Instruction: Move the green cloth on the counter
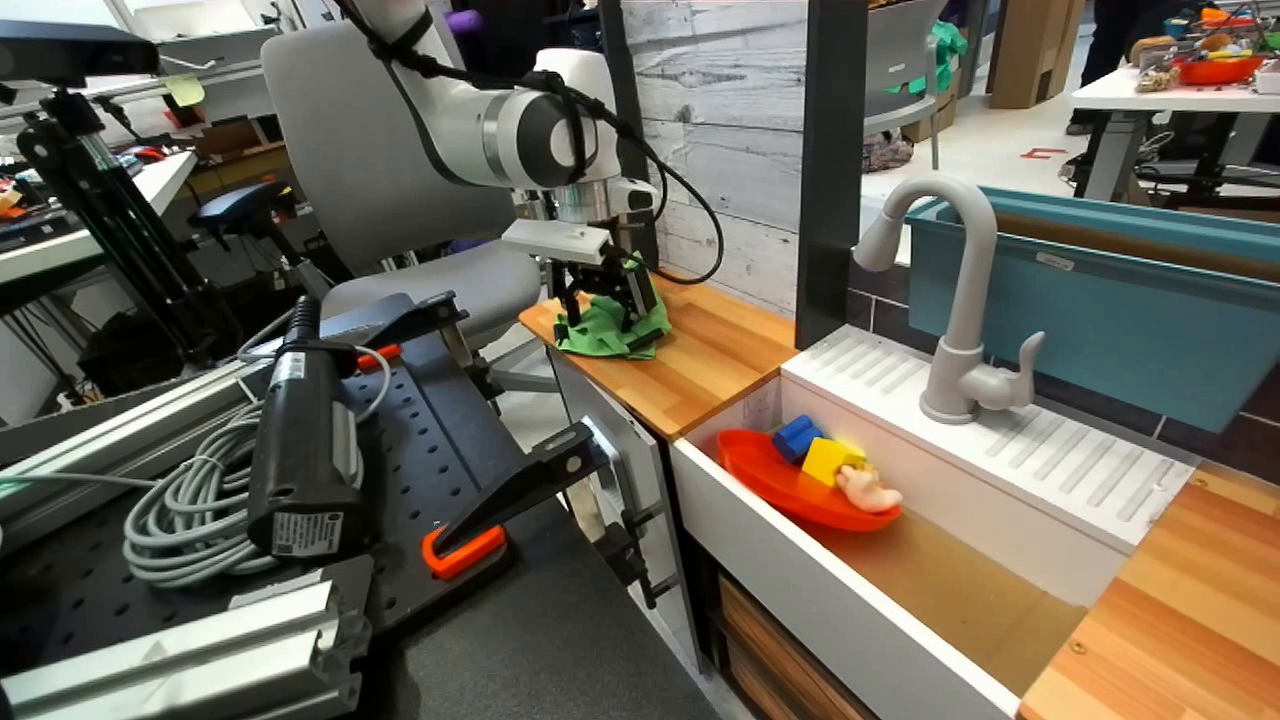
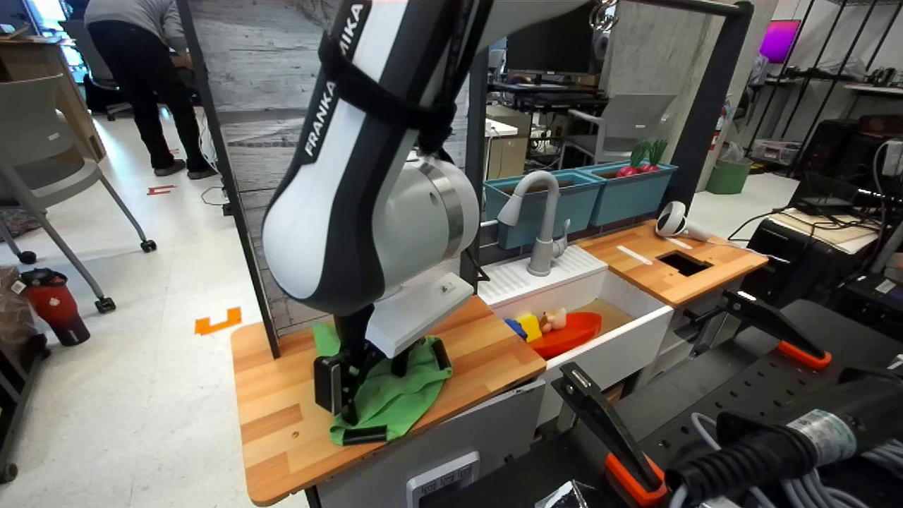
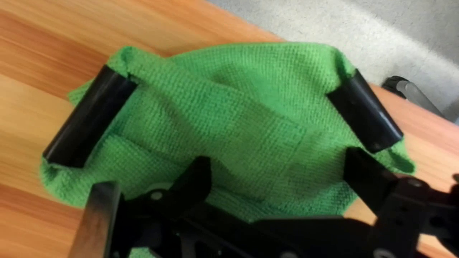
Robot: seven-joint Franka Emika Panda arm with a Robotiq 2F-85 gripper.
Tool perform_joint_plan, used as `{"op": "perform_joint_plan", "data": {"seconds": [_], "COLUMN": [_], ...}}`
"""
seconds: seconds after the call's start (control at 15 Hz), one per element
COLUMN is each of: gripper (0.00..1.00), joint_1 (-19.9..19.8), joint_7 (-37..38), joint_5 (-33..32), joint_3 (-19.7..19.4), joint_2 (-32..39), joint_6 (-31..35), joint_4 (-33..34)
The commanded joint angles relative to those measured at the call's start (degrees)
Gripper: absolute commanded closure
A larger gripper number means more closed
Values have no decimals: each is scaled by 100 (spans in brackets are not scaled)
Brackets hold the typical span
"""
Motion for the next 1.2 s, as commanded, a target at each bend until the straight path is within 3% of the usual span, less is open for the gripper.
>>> {"op": "perform_joint_plan", "data": {"seconds": [0.0, 0.6, 1.13], "gripper": [0, 0, 0], "joint_1": [-212, -1257, -1665], "joint_7": [134, 35, 55], "joint_5": [-44, 246, 526], "joint_3": [-89, 37, 194], "joint_2": [7, 103, -243], "joint_6": [416, 445, 773], "joint_4": [19, 125, -270]}}
